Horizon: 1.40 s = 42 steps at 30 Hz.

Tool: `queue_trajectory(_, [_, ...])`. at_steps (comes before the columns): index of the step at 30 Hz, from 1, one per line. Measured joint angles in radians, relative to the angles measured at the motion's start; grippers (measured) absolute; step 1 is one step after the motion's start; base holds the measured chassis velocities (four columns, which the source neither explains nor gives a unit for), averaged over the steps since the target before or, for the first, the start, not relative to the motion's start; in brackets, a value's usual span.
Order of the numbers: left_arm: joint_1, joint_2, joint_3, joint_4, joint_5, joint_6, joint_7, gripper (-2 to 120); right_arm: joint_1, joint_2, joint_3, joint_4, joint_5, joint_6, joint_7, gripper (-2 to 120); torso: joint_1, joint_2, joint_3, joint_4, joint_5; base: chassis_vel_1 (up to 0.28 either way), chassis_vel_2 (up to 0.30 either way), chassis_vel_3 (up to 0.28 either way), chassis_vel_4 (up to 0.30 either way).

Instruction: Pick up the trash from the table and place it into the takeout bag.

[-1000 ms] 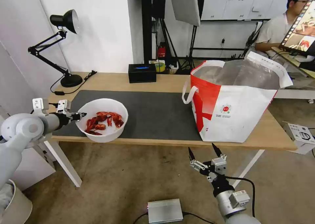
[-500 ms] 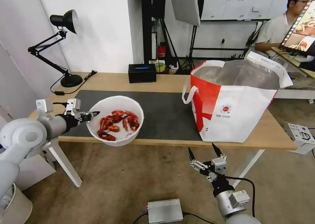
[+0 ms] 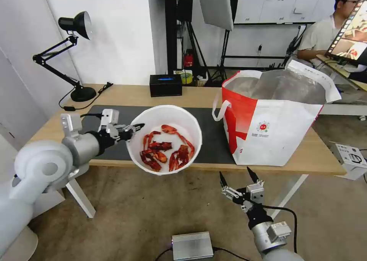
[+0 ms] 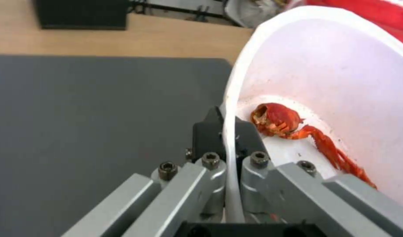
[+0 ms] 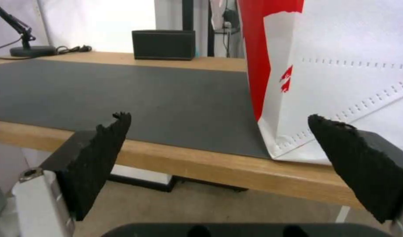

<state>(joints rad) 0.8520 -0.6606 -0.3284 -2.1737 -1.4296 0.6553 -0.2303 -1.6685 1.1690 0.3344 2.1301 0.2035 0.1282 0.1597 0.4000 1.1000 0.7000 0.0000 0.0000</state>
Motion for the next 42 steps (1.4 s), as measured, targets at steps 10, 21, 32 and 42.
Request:
queue_trajectory(10, [-0.182, -0.037, 0.172, 0.023, -0.012, 0.001, -0.005, 0, 0.0, 0.0, 0.0, 0.0, 0.0, 0.0, 0.0, 100, 0.0, 0.0, 0.0, -0.0001, 0.0, 0.0, 0.0, 0.0, 0.0])
queue_trajectory(21, [-0.435, -0.103, 0.367, 0.046, -0.111, 0.005, -0.058, 0, 0.0, 0.0, 0.0, 0.0, 0.0, 0.0, 0.0, 100, 0.0, 0.0, 0.0, -0.0001, 0.0001, 0.0, 0.0, 0.0, 0.0])
queue_trajectory(32, [-0.628, -0.213, 0.523, 0.115, -0.173, 0.004, -0.1, 0, 0.0, 0.0, 0.0, 0.0, 0.0, 0.0, 0.0, 100, 0.0, 0.0, 0.0, 0.0, 0.0002, 0.0, 0.0, 0.0, 0.0])
queue_trajectory(42, [-0.771, -0.371, 0.638, 0.221, -0.191, 0.007, -0.136, 0, 0.0, 0.0, 0.0, 0.0, 0.0, 0.0, 0.0, 100, 0.0, 0.0, 0.0, -0.0001, 0.0003, 0.0, 0.0, 0.0, 0.0])
